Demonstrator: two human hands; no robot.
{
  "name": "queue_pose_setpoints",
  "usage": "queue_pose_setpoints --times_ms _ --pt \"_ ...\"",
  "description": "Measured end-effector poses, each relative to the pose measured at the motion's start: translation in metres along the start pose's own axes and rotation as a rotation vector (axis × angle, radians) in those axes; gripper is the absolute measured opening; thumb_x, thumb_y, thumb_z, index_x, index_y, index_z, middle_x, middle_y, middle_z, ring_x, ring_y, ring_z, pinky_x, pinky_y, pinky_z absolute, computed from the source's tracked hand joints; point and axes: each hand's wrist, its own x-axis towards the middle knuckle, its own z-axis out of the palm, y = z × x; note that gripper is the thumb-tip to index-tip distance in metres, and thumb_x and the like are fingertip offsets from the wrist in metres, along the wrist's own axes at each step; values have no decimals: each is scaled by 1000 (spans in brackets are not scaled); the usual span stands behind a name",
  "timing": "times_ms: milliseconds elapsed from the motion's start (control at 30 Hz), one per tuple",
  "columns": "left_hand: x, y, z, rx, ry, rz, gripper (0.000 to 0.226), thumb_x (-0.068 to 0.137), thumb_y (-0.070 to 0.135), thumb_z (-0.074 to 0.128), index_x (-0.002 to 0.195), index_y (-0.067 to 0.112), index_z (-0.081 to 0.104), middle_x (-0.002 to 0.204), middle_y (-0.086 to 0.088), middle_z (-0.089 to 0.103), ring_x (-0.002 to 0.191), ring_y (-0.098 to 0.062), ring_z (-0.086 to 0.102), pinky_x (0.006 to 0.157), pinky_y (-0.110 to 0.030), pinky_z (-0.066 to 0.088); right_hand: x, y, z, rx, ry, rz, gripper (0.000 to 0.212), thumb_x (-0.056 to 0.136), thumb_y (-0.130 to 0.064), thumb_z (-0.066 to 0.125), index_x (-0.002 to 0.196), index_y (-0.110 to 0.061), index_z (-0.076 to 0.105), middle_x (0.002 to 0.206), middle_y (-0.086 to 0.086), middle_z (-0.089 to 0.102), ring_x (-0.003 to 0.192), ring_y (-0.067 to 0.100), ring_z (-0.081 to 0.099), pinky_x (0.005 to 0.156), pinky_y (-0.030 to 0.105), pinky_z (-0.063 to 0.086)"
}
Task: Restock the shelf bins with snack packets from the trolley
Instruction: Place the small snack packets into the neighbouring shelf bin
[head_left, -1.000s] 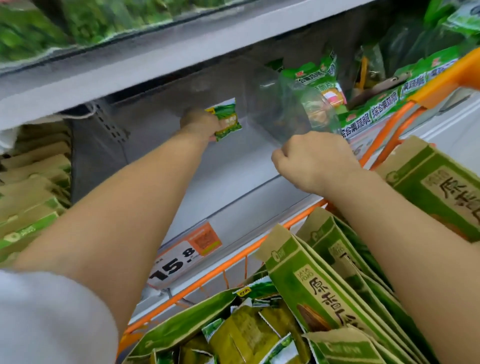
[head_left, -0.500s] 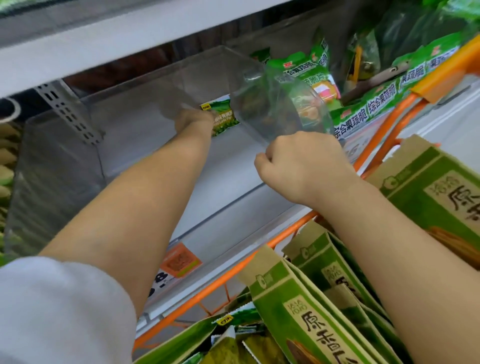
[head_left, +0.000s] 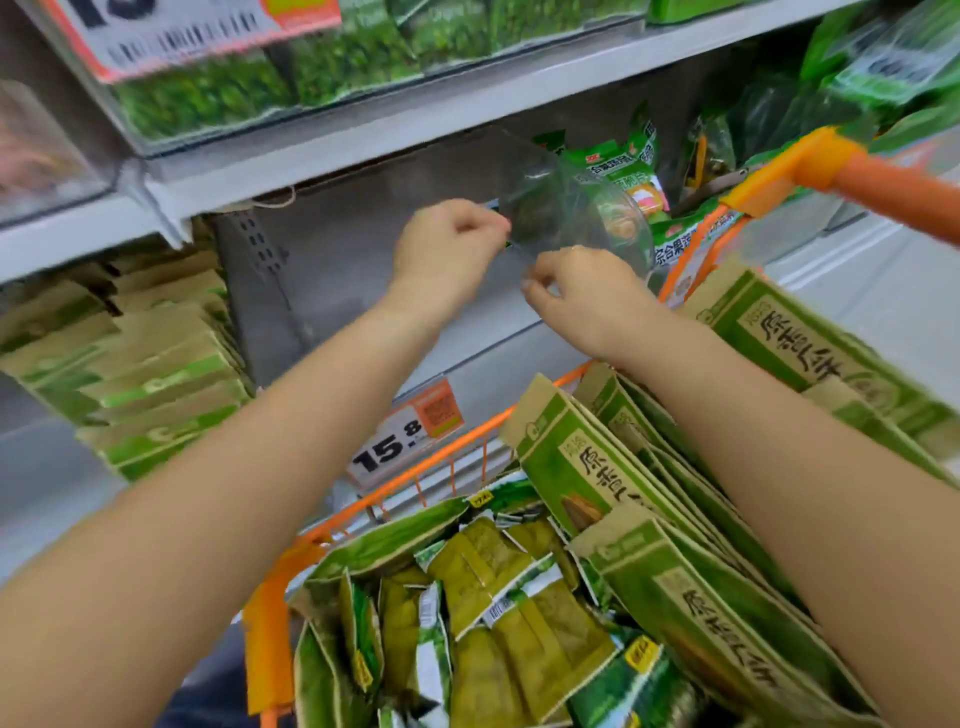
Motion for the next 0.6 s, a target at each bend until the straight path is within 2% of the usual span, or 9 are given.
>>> queue_pose_setpoints --times_ms 100,167,267,300,367,433,500,567,600 --pt "-88 9 -20 -5 -128 161 17 86 11 62 83 28 59 81 12 61 73 -2 54 71 -18 44 -32 -21 -18 3 79 -80 26 93 -25 49 111 -15 66 109 15 61 106 33 54 82 40 46" --pt "-131 0 -37 42 -261 168 5 82 25 61 83 30 59 79 9 64 74 -3 58 74 -21 47 -60 -31 -33 28 136 -103 23 93 -27 51 107 -18 67 106 10 63 103 29 57 83 40 47" --pt "-170 -23 -62 296 -509 177 9 79 36 58 85 33 64 86 11 70 81 -1 62 82 -31 51 -110 -48 -55 161 113 -107 13 92 -29 57 89 -22 67 74 -10 62 74 10 59 71 25 45" --pt "-178 -31 -68 369 -570 171 11 81 36 61 91 34 66 91 13 70 86 1 62 85 -31 50 -127 -55 -58 201 60 -113 11 91 -29 58 84 -26 66 64 -14 55 64 0 53 63 14 39" --pt "-194 -41 -78 529 -683 203 26 82 38 66 108 35 66 111 15 66 105 -1 59 96 -31 46 -157 -70 -54 250 -92 -151 9 87 -32 62 78 -30 63 56 -18 50 57 -7 49 58 7 36" --pt "-211 -47 -79 663 -846 297 48 82 39 69 127 35 56 135 14 52 127 -5 43 110 -24 30 -180 -80 -39 197 -303 -193 7 85 -36 64 87 -29 66 68 -16 60 64 -9 53 63 7 42" --pt "-227 -52 -73 724 -935 380 65 83 39 68 142 34 41 150 13 33 140 -6 20 114 -19 8 -200 -84 -18 -12 -476 -222 24 87 -33 62 111 -29 60 97 -6 66 90 5 61 81 26 50" --pt "-239 -55 -64 784 -858 399 71 85 48 63 147 35 30 154 13 26 144 -7 10 115 -23 -5 -212 -84 -2 -210 -587 -222 43 87 -20 60 128 -23 45 115 3 58 105 22 59 84 34 49" --pt "-244 -59 -60 823 -791 424 69 86 52 60 146 33 31 152 12 31 145 -8 13 115 -25 -8 -214 -84 2 -234 -604 -213 51 86 -13 60 132 -20 39 118 4 56 107 24 59 84 35 49"
